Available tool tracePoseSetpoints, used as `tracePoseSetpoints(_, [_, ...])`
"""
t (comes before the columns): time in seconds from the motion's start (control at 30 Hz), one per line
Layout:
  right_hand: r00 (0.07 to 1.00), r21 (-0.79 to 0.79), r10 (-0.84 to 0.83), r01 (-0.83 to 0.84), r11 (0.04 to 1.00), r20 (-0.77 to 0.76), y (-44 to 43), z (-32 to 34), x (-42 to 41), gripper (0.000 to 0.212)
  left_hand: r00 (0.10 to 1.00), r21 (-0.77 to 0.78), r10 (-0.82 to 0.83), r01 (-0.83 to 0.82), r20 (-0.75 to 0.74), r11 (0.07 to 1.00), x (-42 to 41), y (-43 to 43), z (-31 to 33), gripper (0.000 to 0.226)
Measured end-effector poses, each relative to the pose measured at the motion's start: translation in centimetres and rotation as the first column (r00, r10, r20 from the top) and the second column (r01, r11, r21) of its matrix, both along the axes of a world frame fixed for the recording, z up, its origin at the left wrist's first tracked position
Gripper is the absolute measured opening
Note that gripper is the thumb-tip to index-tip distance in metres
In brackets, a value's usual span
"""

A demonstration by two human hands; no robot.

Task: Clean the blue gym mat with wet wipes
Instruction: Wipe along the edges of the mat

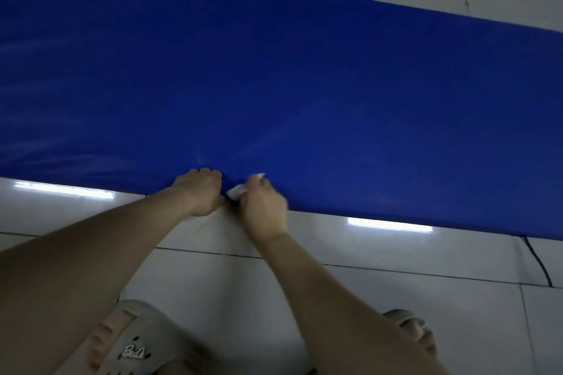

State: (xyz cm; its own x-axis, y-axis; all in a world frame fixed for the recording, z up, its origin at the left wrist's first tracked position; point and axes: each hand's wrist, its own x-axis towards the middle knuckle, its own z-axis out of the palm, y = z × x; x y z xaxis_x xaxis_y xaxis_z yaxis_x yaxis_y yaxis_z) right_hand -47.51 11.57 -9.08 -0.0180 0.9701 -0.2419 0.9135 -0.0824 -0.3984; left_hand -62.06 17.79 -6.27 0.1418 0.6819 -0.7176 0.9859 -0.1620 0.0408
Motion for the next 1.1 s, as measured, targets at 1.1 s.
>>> tracePoseSetpoints(1.1, [0.995,0.216,0.041,-0.061,0.974,0.096,-2.5,-0.1,8.6,0.034,1.000,0.047,-0.027,0.027,0.001,0.999,0.2,-0.3,0.1,0.053])
